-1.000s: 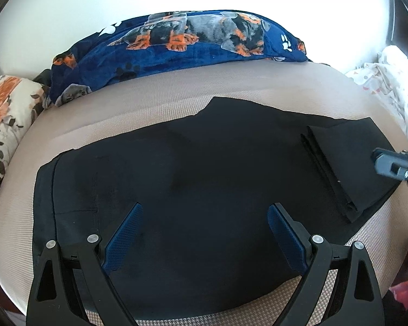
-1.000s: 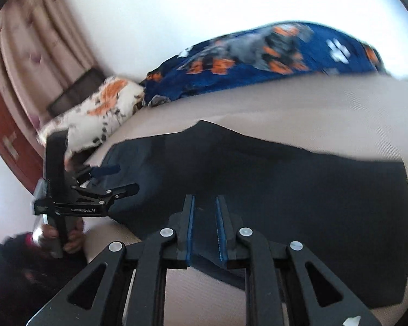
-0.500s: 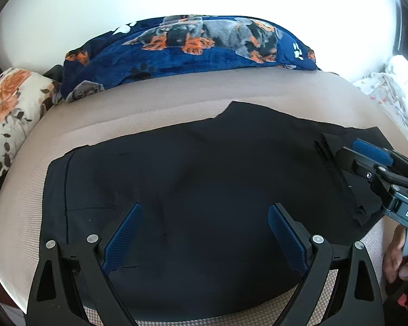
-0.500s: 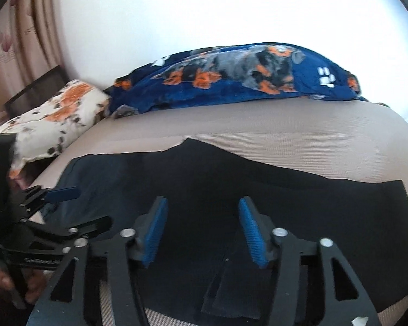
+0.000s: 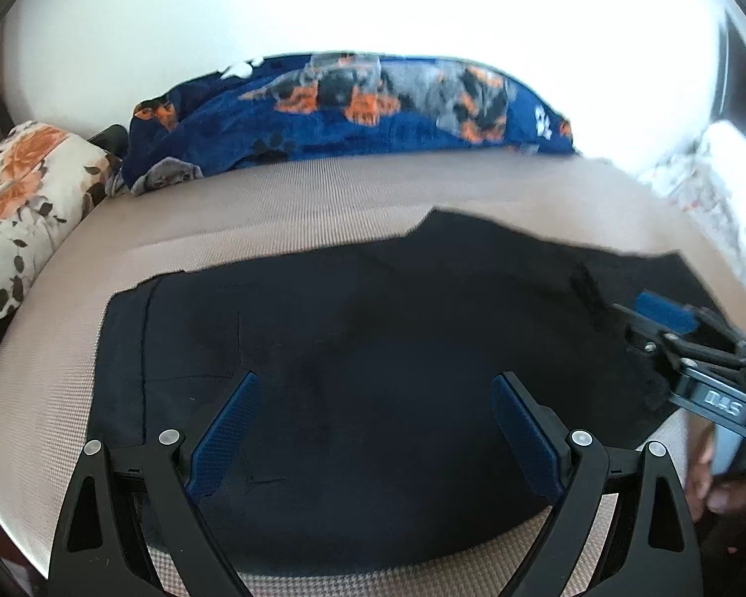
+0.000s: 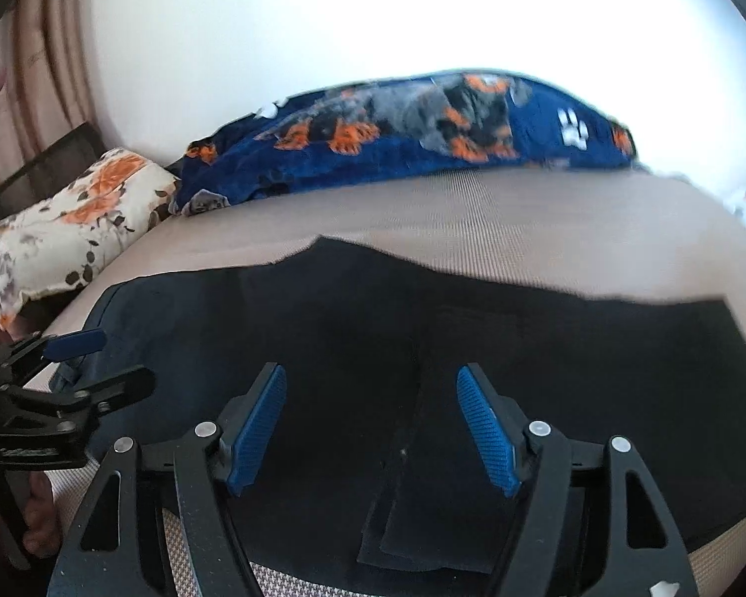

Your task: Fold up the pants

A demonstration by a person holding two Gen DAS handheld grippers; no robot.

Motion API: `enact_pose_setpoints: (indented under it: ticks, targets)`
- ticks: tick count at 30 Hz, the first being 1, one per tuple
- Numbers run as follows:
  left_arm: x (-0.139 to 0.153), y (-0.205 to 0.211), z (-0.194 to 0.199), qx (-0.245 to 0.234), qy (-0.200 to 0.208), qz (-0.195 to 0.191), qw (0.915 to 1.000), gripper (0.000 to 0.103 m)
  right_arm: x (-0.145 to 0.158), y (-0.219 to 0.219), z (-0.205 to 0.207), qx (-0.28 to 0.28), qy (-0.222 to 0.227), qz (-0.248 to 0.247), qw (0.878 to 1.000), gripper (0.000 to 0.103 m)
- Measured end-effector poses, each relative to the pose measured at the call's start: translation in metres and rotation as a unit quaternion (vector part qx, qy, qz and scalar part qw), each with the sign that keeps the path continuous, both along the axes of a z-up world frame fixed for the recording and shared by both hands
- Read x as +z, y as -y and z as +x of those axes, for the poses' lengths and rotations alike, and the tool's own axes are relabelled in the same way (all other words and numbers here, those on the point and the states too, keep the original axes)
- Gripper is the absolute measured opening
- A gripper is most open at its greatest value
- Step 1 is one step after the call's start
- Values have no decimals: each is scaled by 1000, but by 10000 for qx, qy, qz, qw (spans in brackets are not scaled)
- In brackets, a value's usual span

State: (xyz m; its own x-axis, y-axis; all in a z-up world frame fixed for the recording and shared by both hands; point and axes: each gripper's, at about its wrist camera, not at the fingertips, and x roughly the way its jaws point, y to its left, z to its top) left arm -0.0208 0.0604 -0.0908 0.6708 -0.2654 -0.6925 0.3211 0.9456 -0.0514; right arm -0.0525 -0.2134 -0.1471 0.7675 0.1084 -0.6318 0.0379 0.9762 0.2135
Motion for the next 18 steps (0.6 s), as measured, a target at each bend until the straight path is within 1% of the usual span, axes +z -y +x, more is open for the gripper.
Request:
enact_pose_setpoints:
  ticks: [3, 5, 7, 8, 9, 10, 11, 13, 15, 17, 18]
  targets:
    - [19, -27, -5, 48, 119, -408, 9991, 93, -2, 5, 1, -13, -40, 175, 9998, 69]
    - [30, -52, -6, 102, 89, -665, 9977, 93, -2, 6, 1, -12, -43, 201, 9998, 69]
    - [34, -84, -4, 206, -156, -938, 9953, 93, -2, 6, 1, 42, -35, 186, 9998, 69]
    - [31, -106, -2, 328, -369, -1111, 9926, 92, -2, 5, 1, 84, -31, 183, 9998, 69]
    - [27, -122, 0, 453, -554, -1243, 9897, 91, -2, 5, 1, 101, -25, 187, 9998, 69]
    - [19, -142, 2, 601, -809, -1451, 9843, 87, -2, 6, 1, 115, -13, 203, 9997, 69]
    - [10, -161, 4, 710, -1081, -1725, 9765, 81, -1, 6, 0, 128, -3, 231, 9996, 69]
    - [-13, -196, 7, 800, -1746, -2411, 9513, 74, -1, 7, 0, 142, 1, 287, 9995, 69]
    - [-36, -213, 6, 730, -2341, -2878, 9258, 74, -2, 9, 0, 162, -9, 346, 9993, 69]
    - [-47, -216, 1, 587, -2567, -3176, 9109, 74, -2, 9, 1, 188, -12, 379, 9991, 69]
    - [-53, -215, 0, 440, -2715, -3426, 8983, 74, -1, 9, 0, 191, -8, 384, 9991, 69]
